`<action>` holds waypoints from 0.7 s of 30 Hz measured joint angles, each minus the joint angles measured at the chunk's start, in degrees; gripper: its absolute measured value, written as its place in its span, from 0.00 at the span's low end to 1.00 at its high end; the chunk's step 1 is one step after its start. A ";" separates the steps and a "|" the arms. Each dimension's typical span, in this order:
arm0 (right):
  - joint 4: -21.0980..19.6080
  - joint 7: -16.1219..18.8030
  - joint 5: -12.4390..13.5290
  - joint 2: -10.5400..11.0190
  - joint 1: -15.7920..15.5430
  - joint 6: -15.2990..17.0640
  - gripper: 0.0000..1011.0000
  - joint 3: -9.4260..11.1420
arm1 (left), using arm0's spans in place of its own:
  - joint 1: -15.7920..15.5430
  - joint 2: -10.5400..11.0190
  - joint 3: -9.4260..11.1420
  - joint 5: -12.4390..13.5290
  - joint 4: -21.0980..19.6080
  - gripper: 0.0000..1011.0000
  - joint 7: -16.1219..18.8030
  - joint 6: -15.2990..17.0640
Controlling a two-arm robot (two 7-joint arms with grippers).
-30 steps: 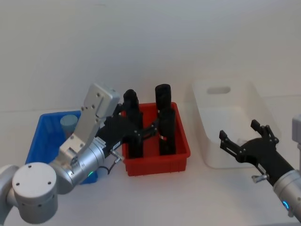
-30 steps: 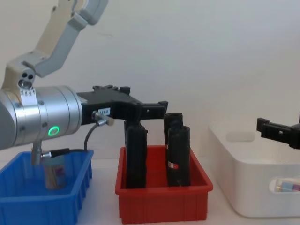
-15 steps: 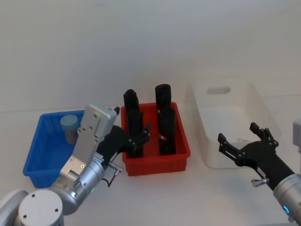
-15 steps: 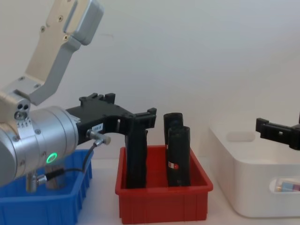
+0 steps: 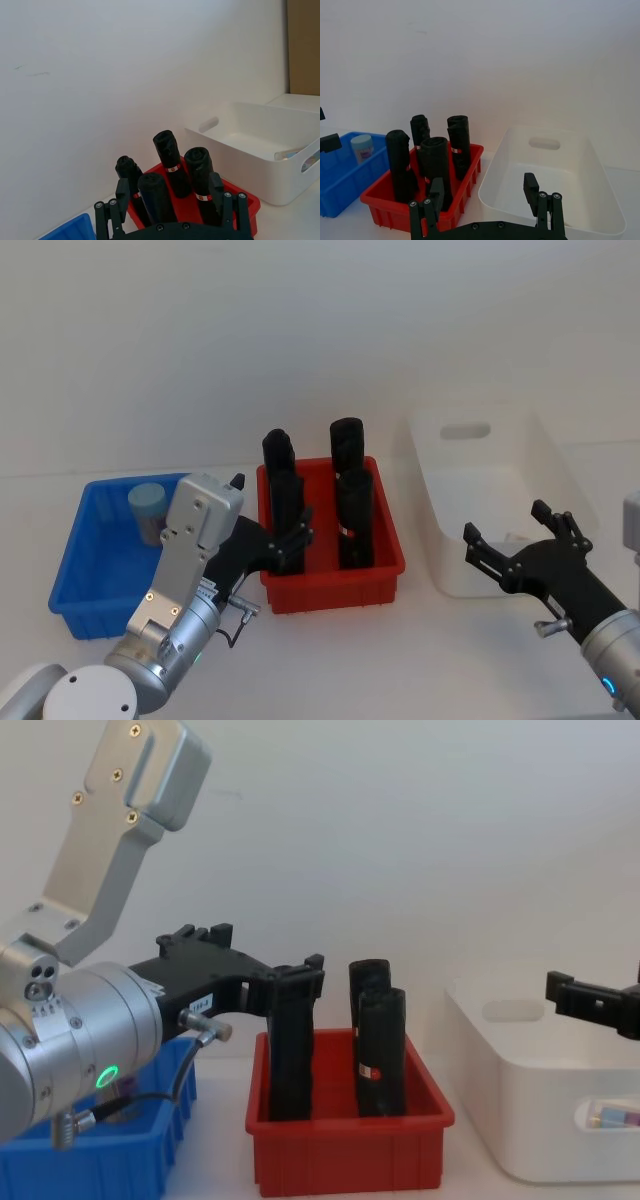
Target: Pick the cotton swabs from the blue box and place them into the white box.
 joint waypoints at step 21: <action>0.01 0.03 -0.03 0.00 0.01 -0.01 0.99 0.00 | -0.04 -0.03 -0.04 -0.06 0.05 0.99 0.03 0.02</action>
